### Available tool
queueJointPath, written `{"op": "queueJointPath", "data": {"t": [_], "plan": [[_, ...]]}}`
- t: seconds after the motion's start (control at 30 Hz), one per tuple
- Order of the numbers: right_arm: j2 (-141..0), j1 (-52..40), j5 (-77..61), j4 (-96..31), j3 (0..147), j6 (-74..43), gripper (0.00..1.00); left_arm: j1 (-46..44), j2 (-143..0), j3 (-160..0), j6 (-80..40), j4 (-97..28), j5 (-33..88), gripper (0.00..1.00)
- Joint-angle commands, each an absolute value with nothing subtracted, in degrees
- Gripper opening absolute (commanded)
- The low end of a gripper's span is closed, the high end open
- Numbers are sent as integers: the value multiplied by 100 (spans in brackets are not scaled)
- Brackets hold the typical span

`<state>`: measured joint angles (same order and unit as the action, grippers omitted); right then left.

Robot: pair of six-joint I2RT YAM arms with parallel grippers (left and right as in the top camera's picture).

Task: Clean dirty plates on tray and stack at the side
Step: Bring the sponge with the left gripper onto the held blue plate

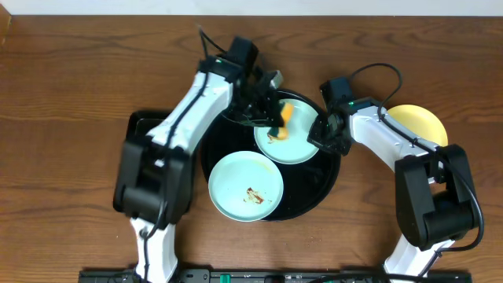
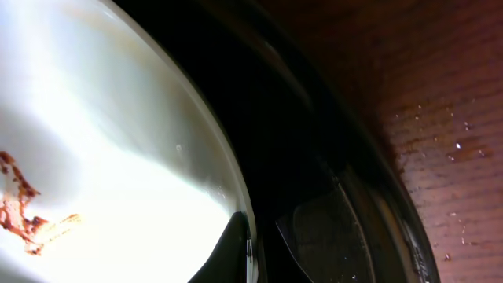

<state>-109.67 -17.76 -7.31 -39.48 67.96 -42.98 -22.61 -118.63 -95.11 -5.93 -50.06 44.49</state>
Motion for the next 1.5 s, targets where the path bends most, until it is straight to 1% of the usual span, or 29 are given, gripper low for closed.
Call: {"op": "queueJointPath", "data": {"t": [0.0,0.1,0.27,0.67,0.8,0.9,0.93,1.17,1.27,1.33,1.43,1.47], "plan": [[-11262,-1846,-563,-4141,6626,-4121,1,-2248,-12263,-9459,-534,-4768,5376,7],[-11262,-1846,-563,-4202,6626,-4080,1,-2248,-12497,-9459,-467,-4482,5688,7],[-11262,-1846,-563,-4252,6626,-4060,2,-2248,-12798,-9459,-517,-4060,5745,7],[-11262,-1846,-602,-4353,6626,-4040,2,-2370,-13430,-9456,-515,-4058,4895,7],[-11262,-1846,-604,-4357,6626,-4040,1,-2554,-13458,-9456,-521,-4084,4235,7],[-11262,-1846,-604,-4397,6626,-4040,2,-2685,-13458,-9472,-735,-4244,3365,8],[-11262,-1846,-602,-4438,6626,-4036,1,-2727,-13458,-9474,-832,-4414,2766,7],[-11262,-1846,-602,-4456,6626,-4018,1,-2724,-13458,-9537,-1229,-5098,1068,7],[-11262,-1846,-602,-4460,6626,-4018,1,-2724,-13458,-9664,-1599,-5395,370,7],[-11262,-1846,-602,-4460,6626,-4016,2,-2724,-13458,-9734,-1820,-5544,34,7],[-11262,-1846,-604,-4460,6626,-4016,1,-2724,-13458,-9776,-1975,-5616,-130,7],[-11262,-1846,-602,-4460,6626,-3994,2,-2724,-13458,-9780,-1944,-5605,40,7]]}}
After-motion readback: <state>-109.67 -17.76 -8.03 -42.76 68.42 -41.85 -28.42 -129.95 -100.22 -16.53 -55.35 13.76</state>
